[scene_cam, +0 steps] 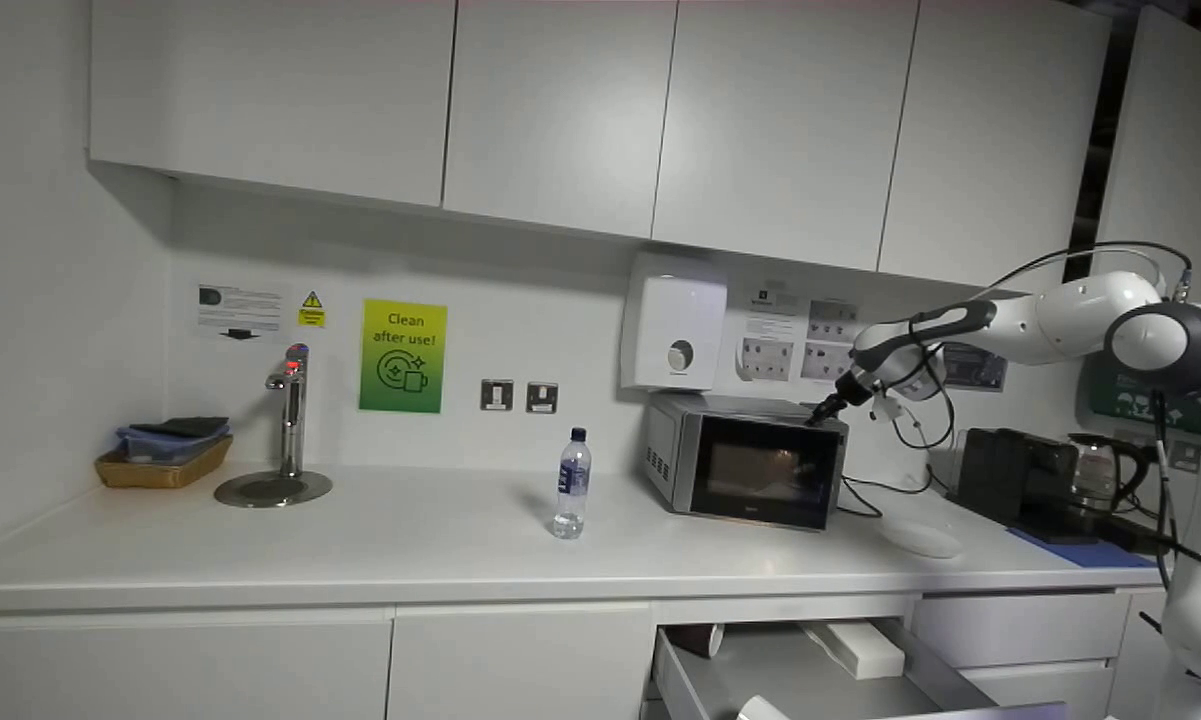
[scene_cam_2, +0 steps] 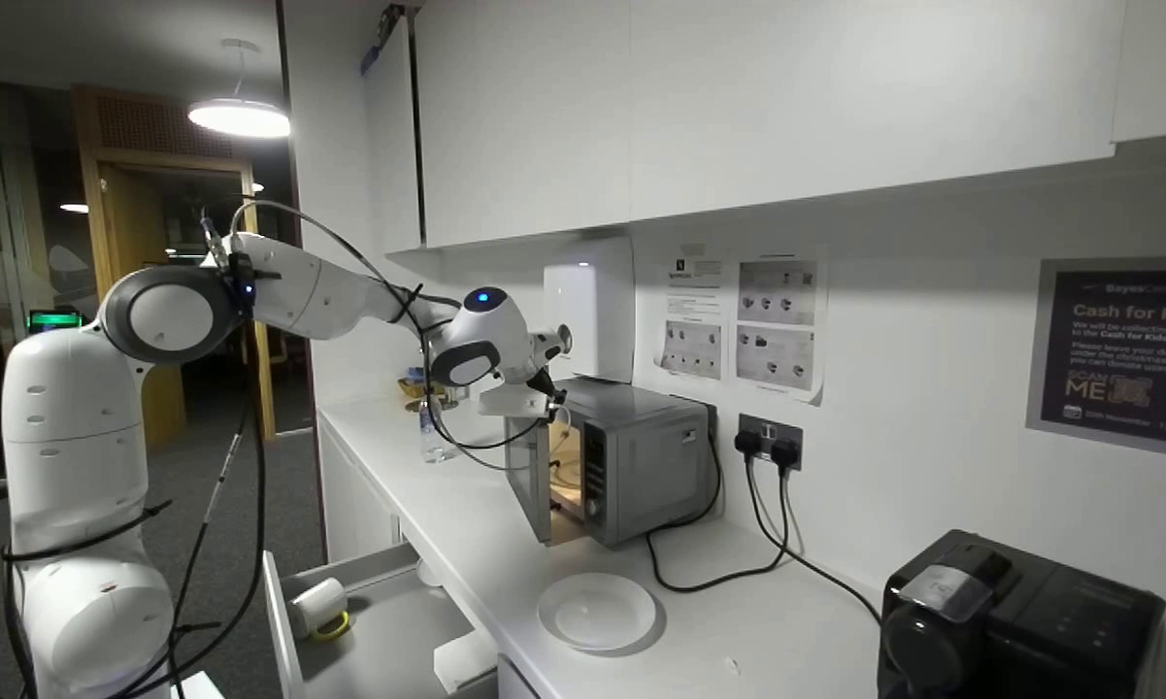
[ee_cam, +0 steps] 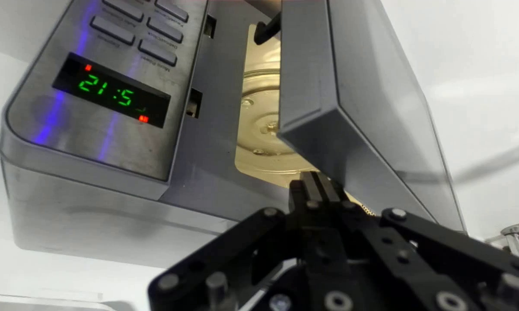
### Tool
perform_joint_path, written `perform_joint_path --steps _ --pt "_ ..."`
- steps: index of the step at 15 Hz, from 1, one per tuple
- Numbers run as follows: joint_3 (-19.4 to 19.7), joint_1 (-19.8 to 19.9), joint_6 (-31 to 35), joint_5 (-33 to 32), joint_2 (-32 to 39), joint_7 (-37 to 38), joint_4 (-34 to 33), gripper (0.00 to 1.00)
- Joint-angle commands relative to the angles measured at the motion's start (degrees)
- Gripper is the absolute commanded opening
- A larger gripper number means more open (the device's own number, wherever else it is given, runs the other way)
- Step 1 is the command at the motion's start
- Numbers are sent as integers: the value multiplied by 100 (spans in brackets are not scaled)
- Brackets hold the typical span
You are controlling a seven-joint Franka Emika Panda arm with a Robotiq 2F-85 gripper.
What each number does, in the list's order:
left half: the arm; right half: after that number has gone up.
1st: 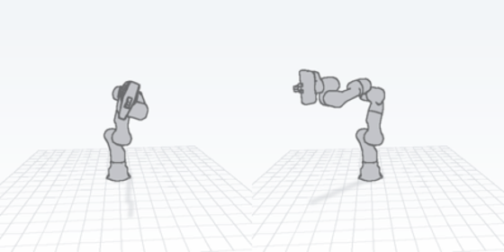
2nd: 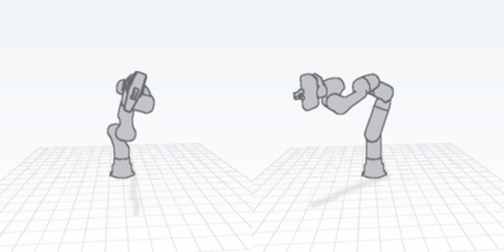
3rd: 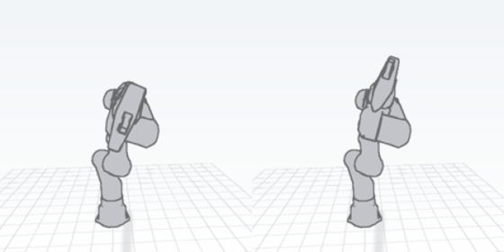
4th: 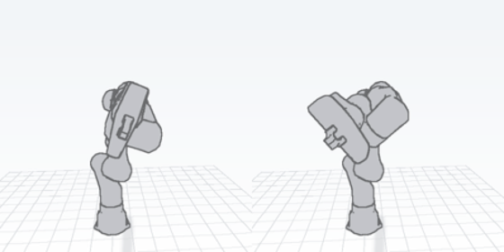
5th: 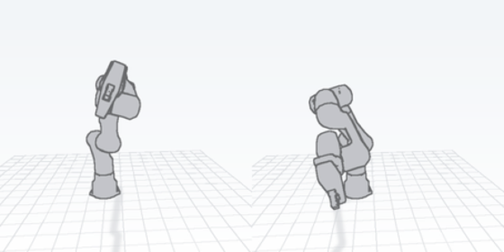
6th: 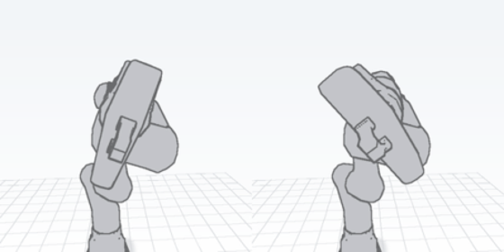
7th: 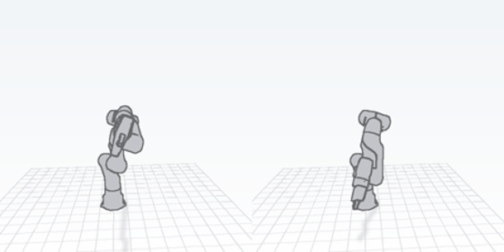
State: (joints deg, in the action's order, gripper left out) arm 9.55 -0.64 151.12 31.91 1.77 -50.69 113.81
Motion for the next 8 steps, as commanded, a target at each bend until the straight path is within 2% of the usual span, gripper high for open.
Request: perform_joint_path --steps 1,8 --pt "-266 233 -169 -98 -315 154 235 0" --pt "-366 235 -183 -47 -477 109 414 0"
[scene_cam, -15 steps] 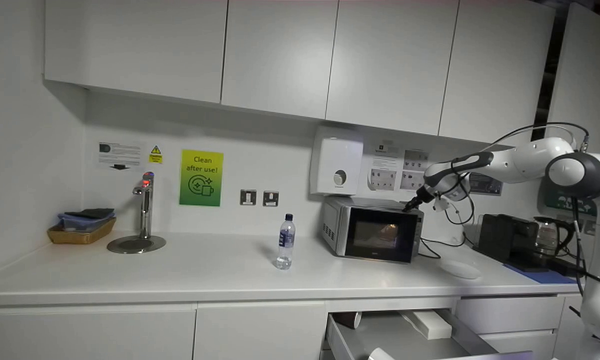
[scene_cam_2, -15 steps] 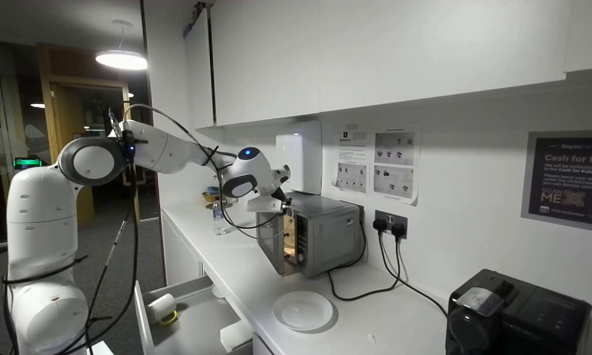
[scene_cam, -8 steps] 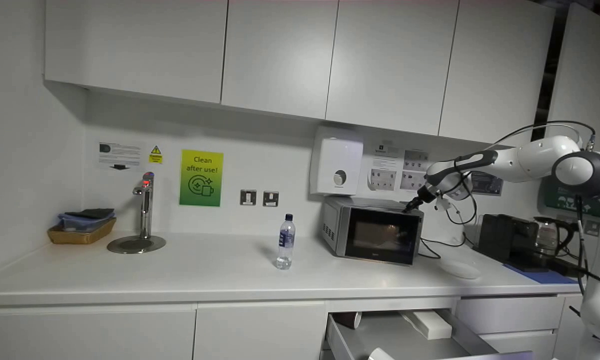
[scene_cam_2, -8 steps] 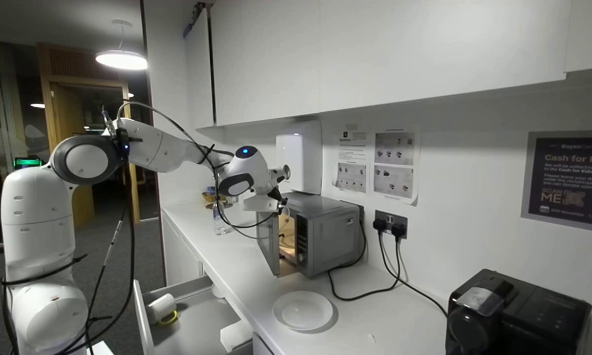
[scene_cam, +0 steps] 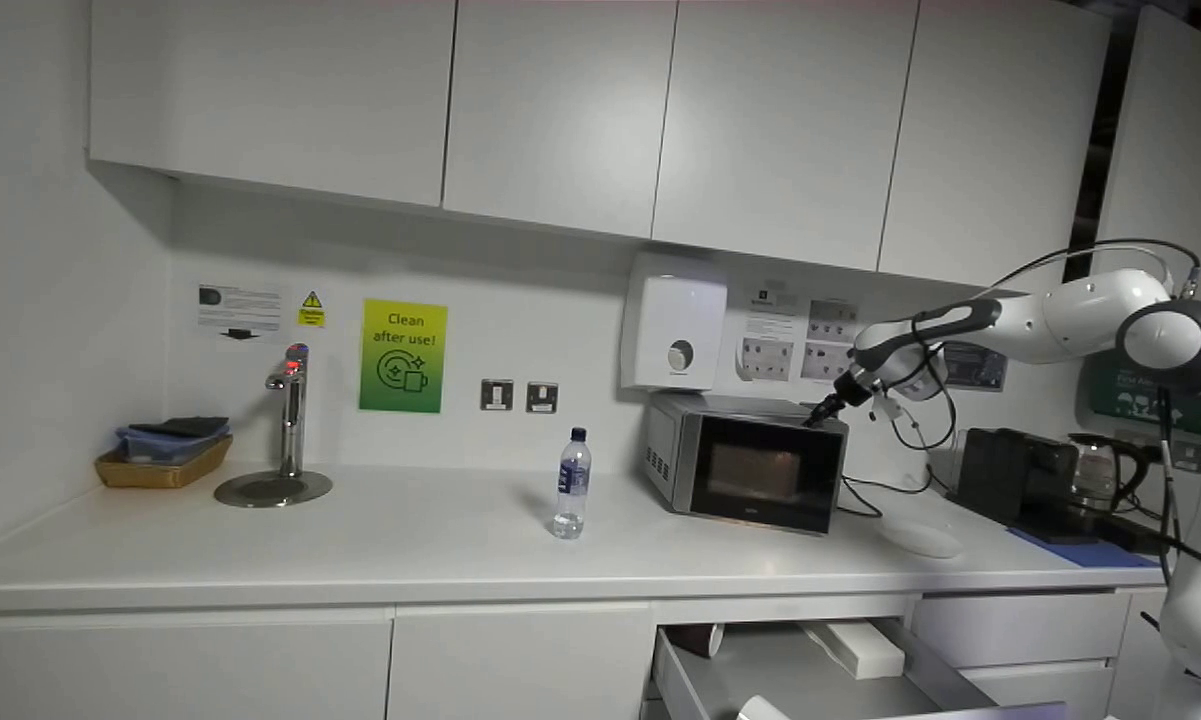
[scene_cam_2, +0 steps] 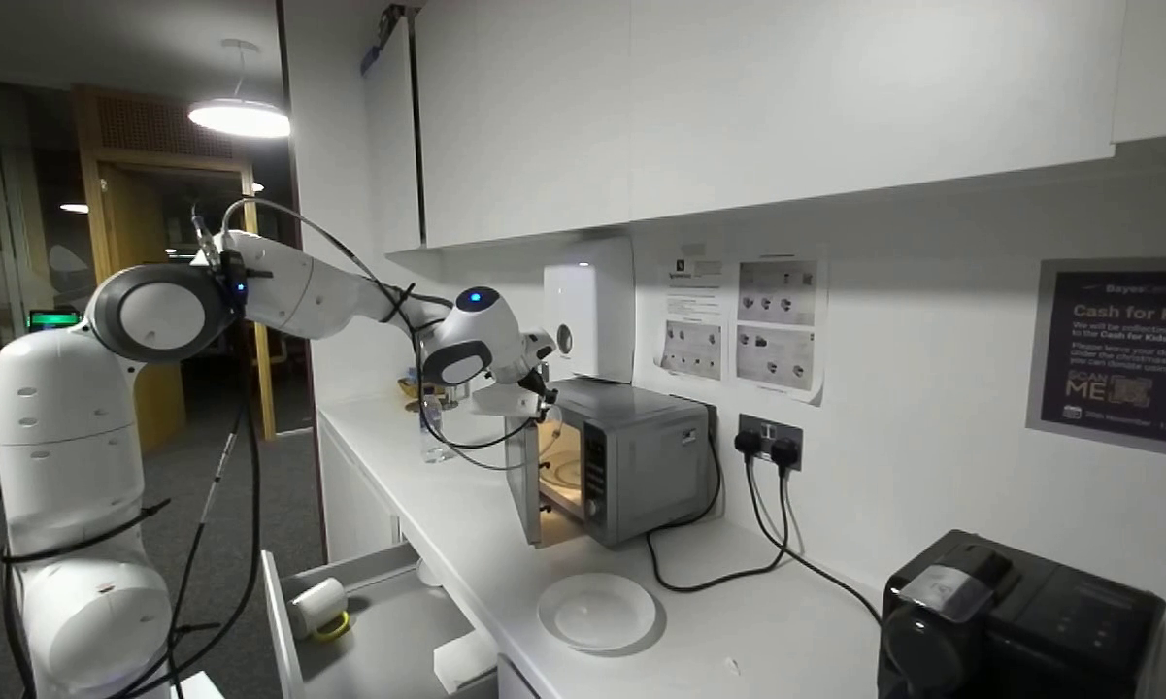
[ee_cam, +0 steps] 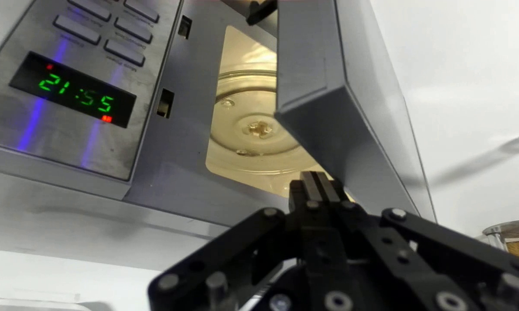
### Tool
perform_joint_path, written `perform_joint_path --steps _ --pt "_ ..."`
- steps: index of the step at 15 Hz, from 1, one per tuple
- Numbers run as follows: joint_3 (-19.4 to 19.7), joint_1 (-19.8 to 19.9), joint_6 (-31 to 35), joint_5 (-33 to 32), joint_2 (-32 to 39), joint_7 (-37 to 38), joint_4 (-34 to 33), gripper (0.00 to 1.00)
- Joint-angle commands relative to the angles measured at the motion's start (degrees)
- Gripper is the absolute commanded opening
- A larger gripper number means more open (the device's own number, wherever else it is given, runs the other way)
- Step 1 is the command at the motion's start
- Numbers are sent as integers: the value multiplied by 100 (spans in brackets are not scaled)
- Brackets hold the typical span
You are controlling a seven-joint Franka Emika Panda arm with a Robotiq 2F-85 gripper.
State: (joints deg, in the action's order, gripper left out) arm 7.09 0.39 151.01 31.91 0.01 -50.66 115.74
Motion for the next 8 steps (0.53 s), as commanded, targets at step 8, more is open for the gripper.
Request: perform_joint_path --steps 8 --pt "-123 102 -192 -40 -413 92 390 0"
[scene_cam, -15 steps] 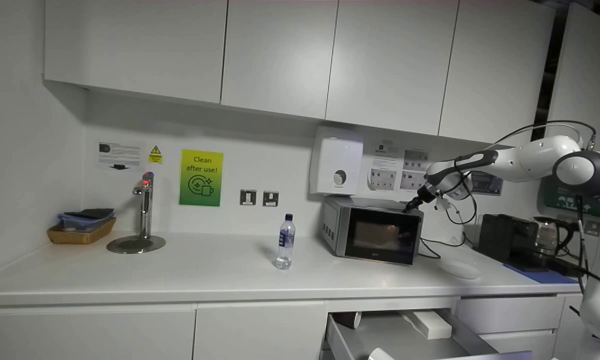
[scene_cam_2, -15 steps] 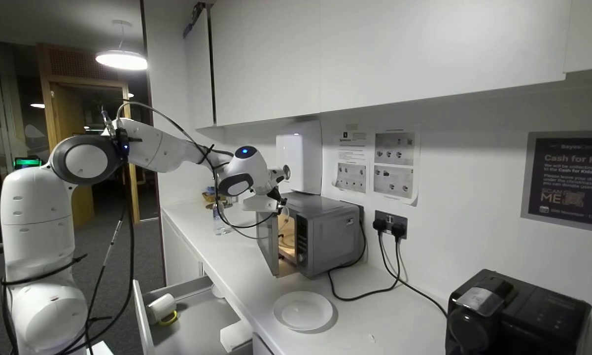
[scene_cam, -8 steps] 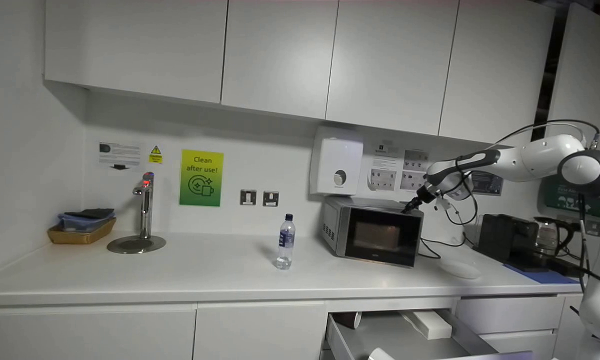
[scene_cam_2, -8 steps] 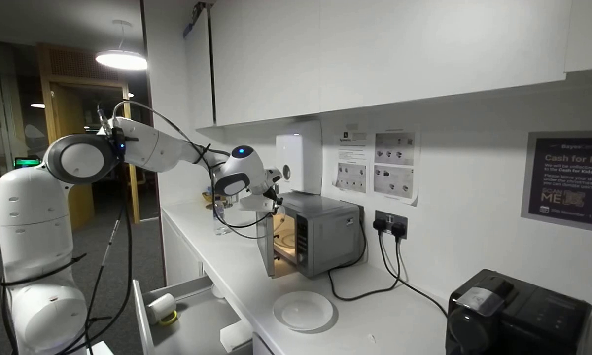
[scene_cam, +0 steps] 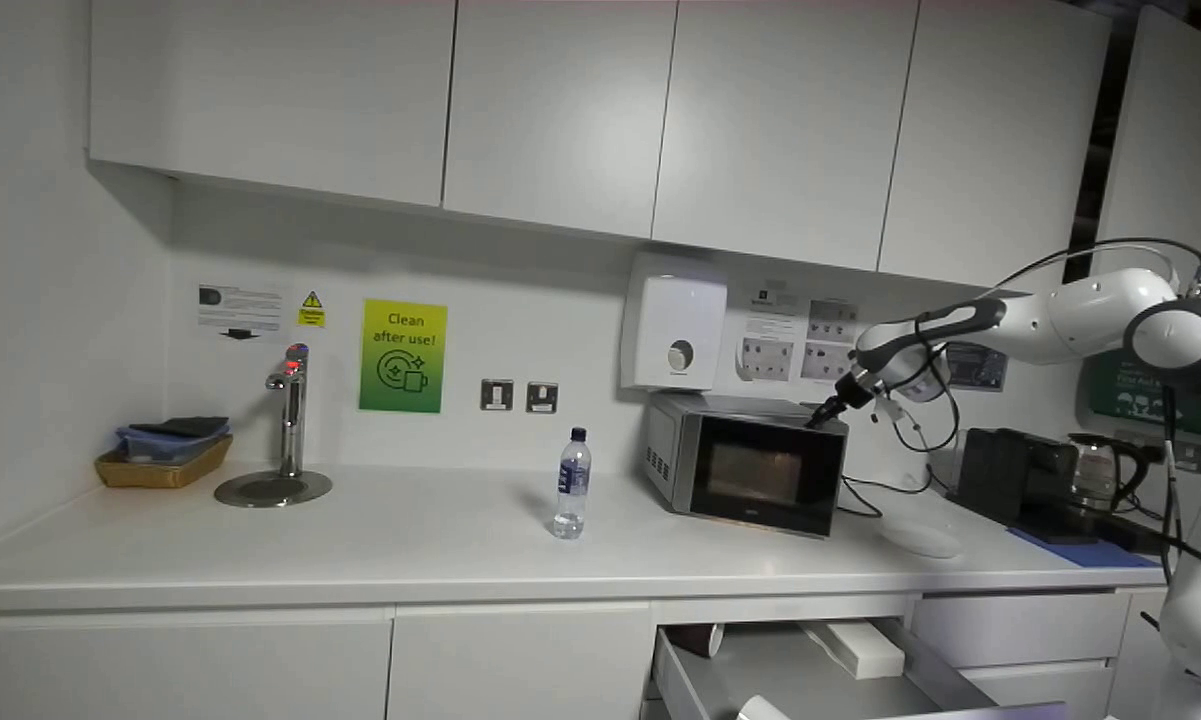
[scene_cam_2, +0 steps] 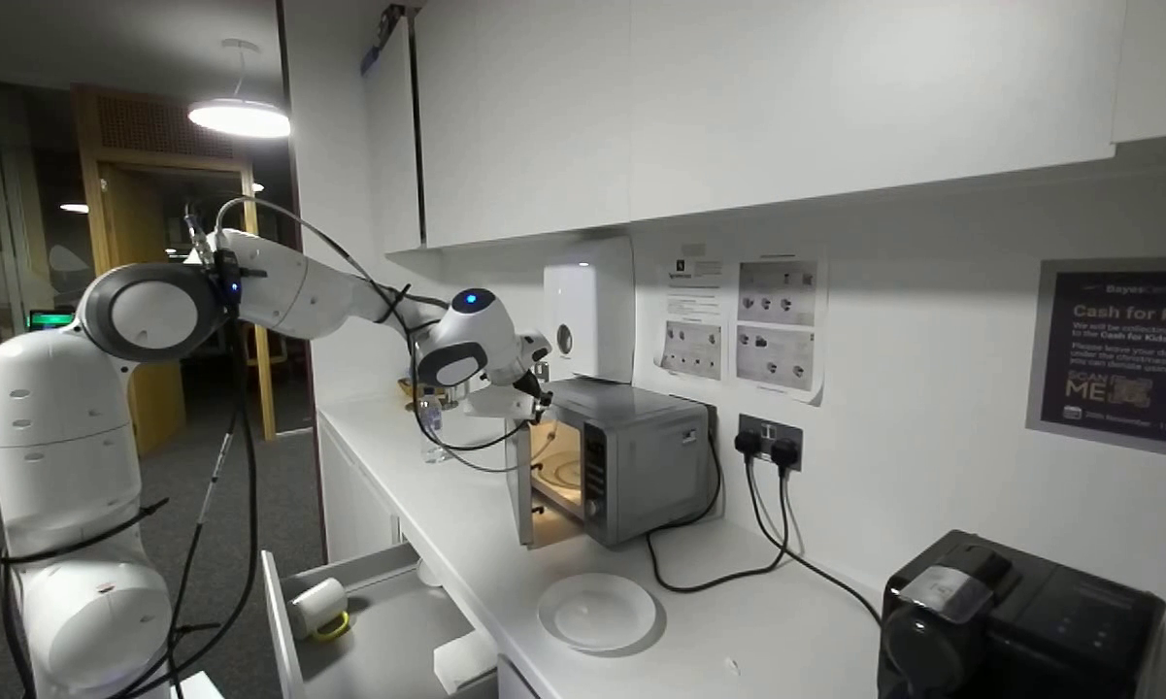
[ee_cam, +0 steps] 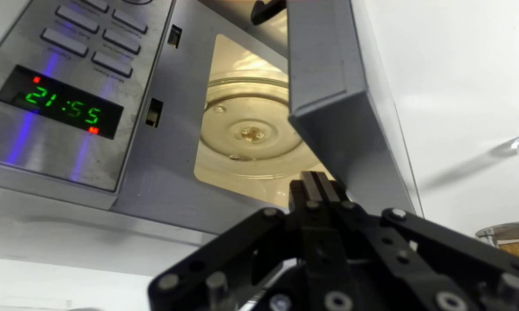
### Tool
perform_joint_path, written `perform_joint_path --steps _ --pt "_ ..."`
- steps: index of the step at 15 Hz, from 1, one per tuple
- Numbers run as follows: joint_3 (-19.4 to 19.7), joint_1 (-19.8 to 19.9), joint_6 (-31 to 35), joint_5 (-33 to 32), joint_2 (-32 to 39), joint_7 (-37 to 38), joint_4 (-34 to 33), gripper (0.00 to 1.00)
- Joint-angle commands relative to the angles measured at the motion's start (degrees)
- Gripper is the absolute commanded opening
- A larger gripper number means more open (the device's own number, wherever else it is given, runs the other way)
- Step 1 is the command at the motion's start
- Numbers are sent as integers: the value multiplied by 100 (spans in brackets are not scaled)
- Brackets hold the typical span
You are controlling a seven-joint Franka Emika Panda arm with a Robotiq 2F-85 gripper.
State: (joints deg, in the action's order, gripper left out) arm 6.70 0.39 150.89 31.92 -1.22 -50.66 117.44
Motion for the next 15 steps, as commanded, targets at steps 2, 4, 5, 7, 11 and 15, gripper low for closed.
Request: perform_joint_path --steps 2,4,5,7,11,15 --pt "-85 99 -183 -30 -305 83 253 0" --pt "-87 94 -188 -31 -324 84 292 0" --pt "-87 92 -190 -31 -335 82 310 0" --pt "-86 85 -202 -31 -366 82 347 0" --pt "-81 60 -243 -19 -451 67 426 0" --pt "-79 35 -289 -10 -526 58 506 0"
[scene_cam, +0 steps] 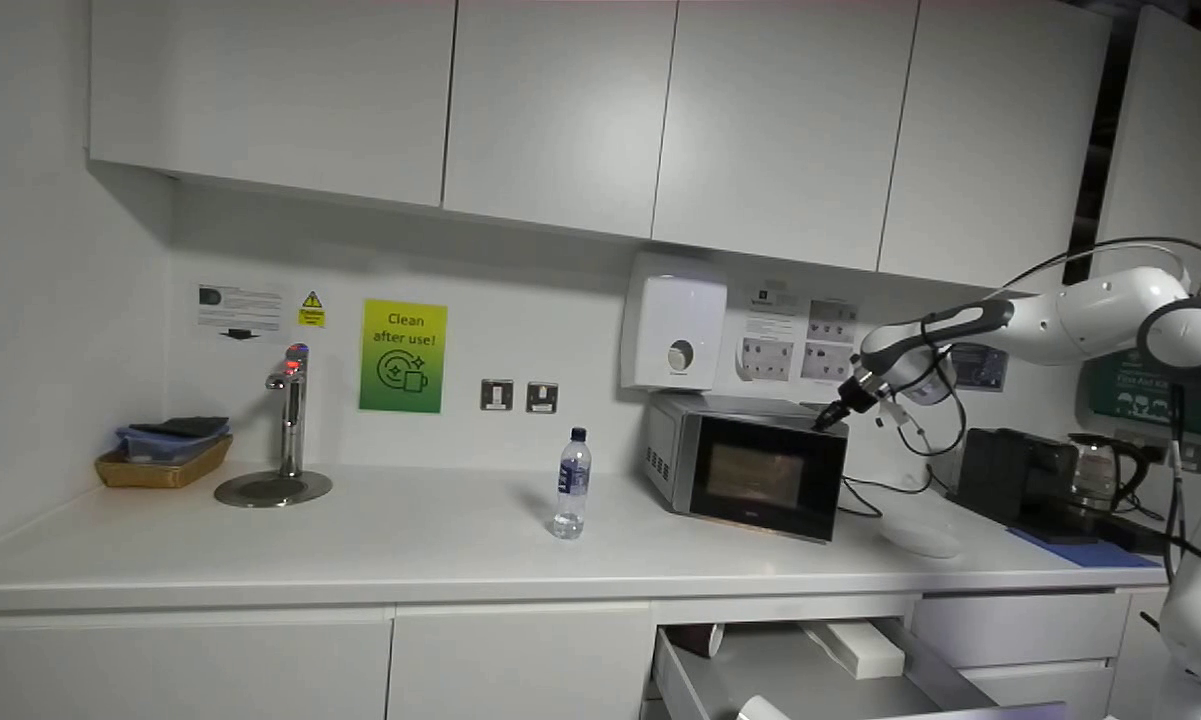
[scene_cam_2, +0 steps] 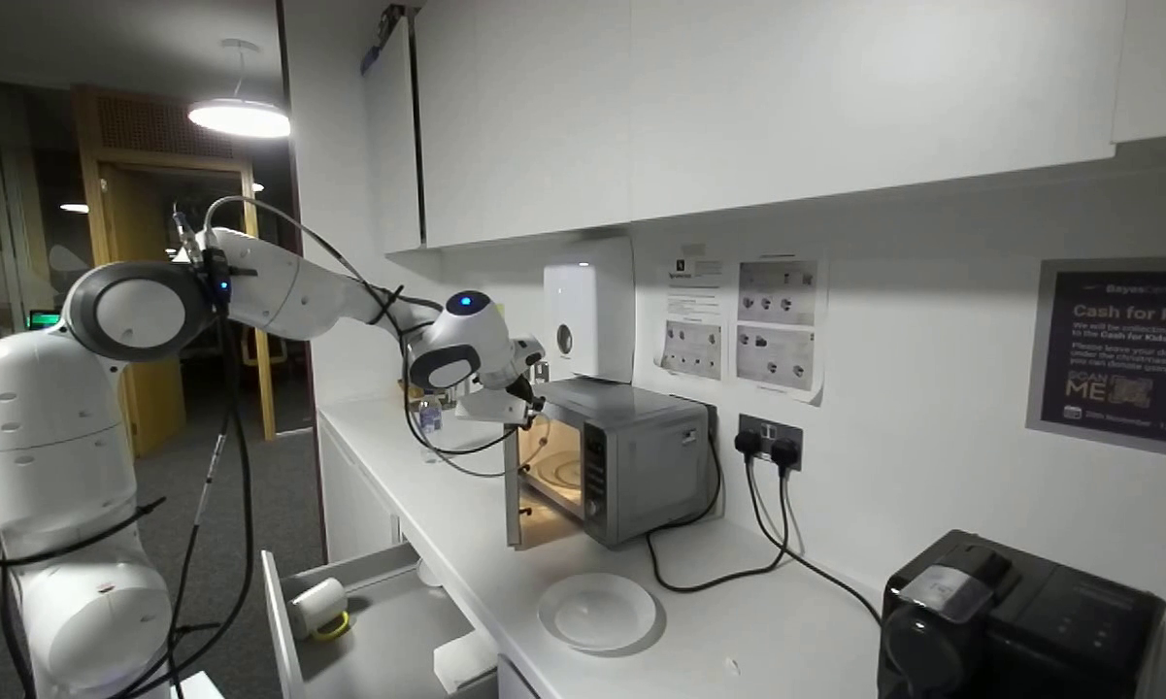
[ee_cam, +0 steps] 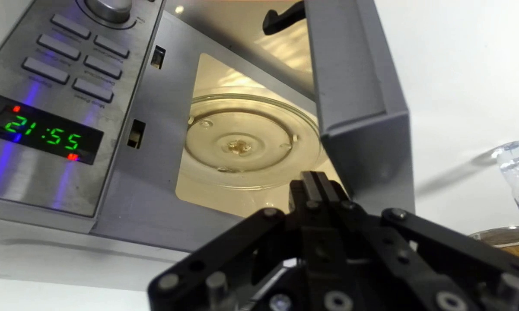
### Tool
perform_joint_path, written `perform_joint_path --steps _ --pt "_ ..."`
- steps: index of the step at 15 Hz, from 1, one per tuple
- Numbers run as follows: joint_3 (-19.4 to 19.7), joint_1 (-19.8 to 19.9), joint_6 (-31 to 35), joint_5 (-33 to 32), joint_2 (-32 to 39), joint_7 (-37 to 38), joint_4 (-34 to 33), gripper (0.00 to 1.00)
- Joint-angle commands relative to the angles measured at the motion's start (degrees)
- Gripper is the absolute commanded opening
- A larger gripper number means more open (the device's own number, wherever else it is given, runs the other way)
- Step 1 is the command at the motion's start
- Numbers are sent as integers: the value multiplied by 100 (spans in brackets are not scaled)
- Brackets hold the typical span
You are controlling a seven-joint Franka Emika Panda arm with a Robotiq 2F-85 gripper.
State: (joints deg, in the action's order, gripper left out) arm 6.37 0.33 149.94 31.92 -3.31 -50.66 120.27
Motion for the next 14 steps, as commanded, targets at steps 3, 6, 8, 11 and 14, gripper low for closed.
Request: perform_joint_path --steps 3,6,8,11,14 --pt "-42 14 -265 -20 -379 68 275 0" --pt "-45 -14 -339 -25 -432 62 323 0" --pt "-51 -32 -359 -36 -472 58 370 0" --pt "-64 -52 -382 -49 -532 65 426 0" --pt "-84 -80 -425 -48 -583 63 471 0"
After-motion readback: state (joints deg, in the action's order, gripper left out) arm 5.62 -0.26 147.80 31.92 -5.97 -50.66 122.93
